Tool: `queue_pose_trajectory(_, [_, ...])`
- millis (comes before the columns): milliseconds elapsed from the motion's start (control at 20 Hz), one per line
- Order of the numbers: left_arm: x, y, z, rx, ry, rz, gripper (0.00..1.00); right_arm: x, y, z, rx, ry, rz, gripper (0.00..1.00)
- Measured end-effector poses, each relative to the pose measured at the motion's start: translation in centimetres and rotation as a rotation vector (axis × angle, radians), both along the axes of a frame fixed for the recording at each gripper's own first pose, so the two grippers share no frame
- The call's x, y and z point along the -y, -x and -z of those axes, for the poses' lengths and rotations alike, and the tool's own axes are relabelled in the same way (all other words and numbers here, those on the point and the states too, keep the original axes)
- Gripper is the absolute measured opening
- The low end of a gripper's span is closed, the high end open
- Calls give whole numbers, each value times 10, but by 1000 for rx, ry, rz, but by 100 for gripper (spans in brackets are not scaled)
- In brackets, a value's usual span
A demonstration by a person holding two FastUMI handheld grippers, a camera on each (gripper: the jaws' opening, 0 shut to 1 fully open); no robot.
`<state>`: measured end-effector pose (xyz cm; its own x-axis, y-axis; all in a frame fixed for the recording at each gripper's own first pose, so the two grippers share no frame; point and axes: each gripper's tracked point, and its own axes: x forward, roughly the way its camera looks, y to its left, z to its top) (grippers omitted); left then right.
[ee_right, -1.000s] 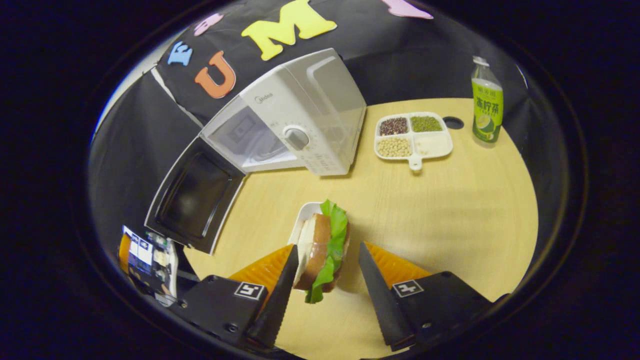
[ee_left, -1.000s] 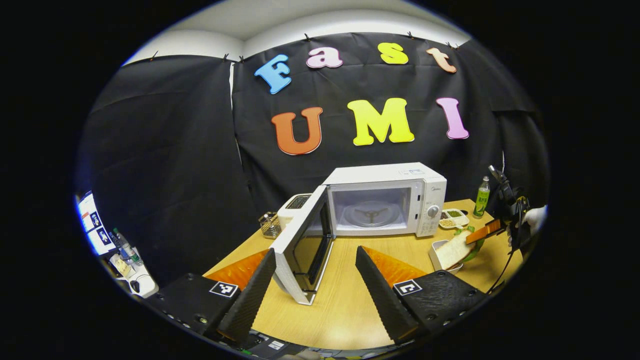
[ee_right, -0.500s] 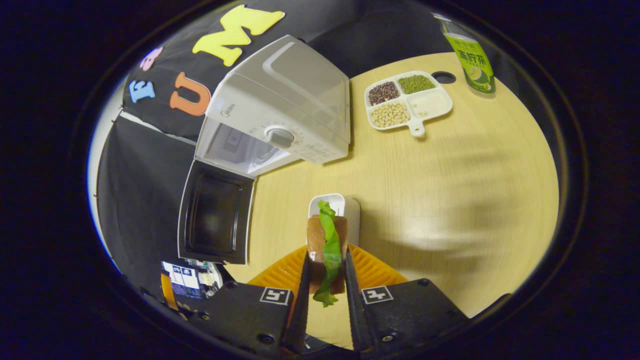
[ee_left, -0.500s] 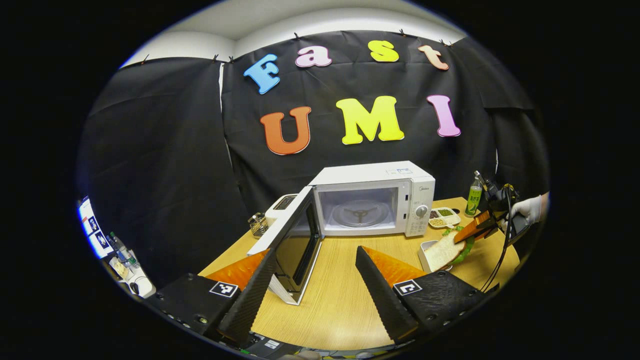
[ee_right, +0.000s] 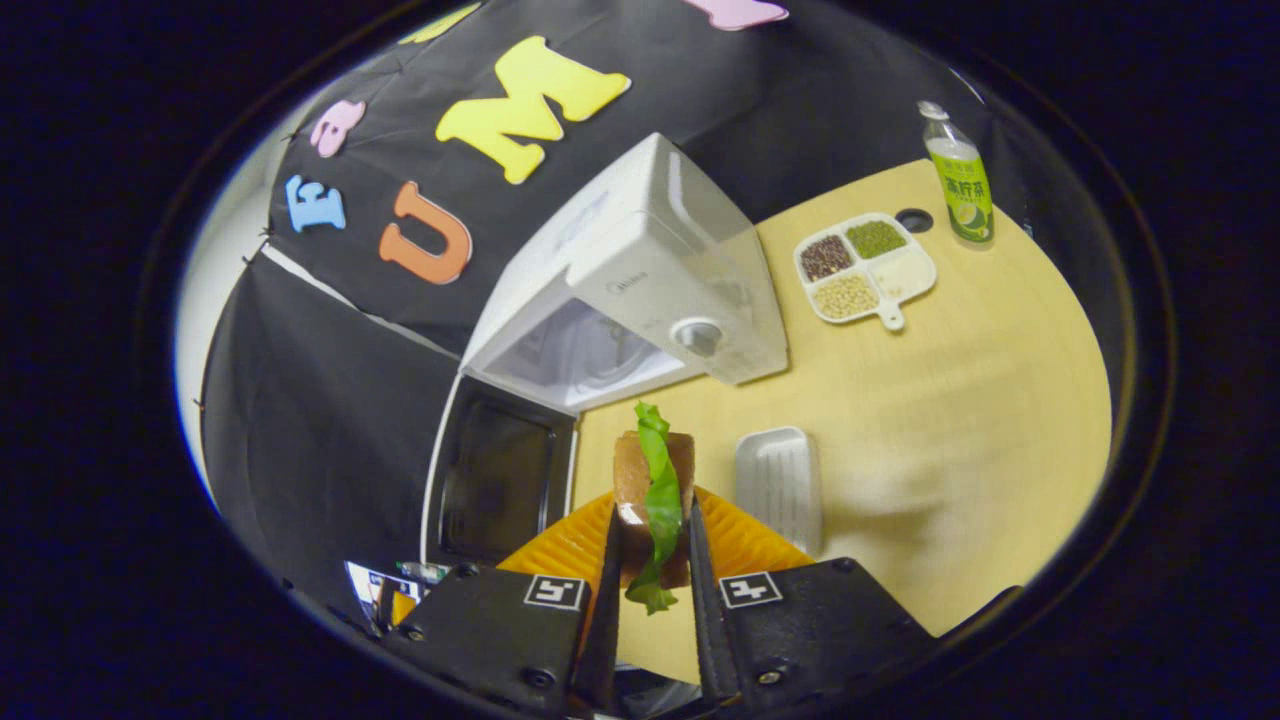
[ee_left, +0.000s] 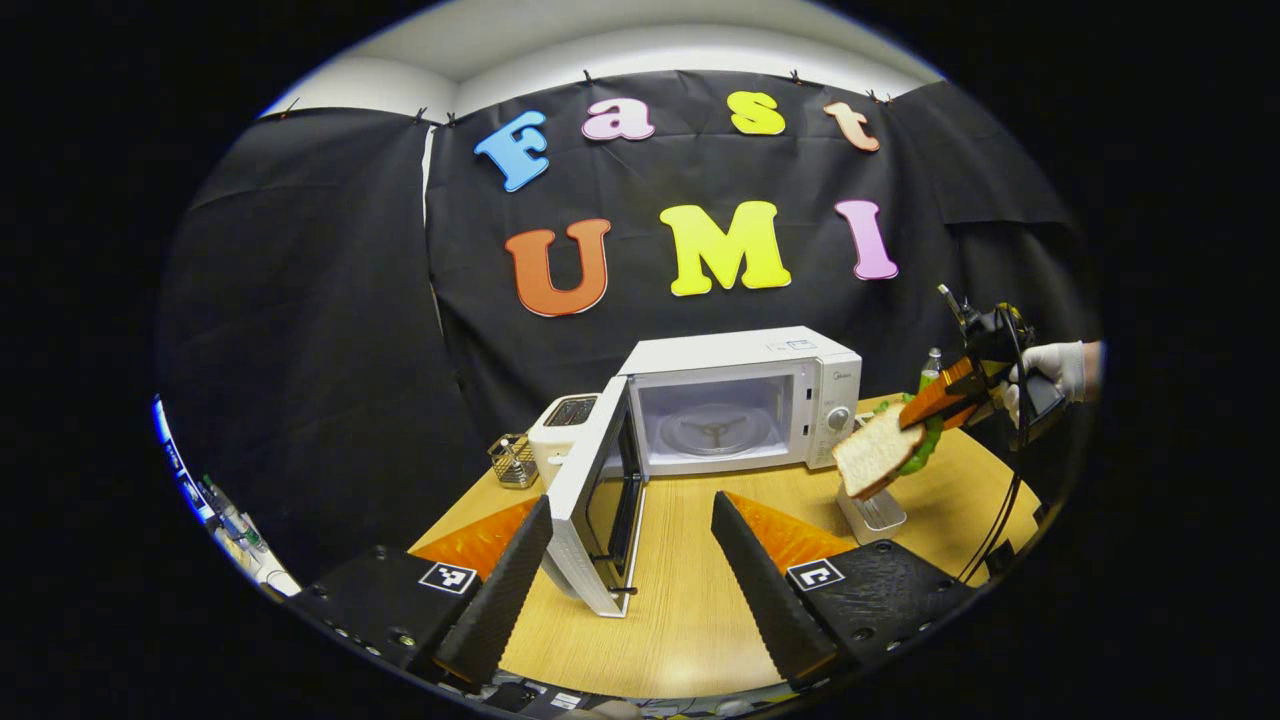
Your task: Open the microwave oven with the left hand, put the food in, and close the microwave oven.
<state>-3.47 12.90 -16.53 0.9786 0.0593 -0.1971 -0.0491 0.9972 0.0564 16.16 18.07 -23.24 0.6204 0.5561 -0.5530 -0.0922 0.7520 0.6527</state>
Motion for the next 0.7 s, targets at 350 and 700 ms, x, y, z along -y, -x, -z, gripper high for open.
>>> queue_pose_trajectory(350, [-15, -11, 9, -36, -34, 121, 97, -96, -51, -15, 149, -215, 223, 36])
queue_pose_trajectory(700, [-10, -34, 9, -24, -20, 158, 97, -147, -127, 8, 245, -354, 474, 34])
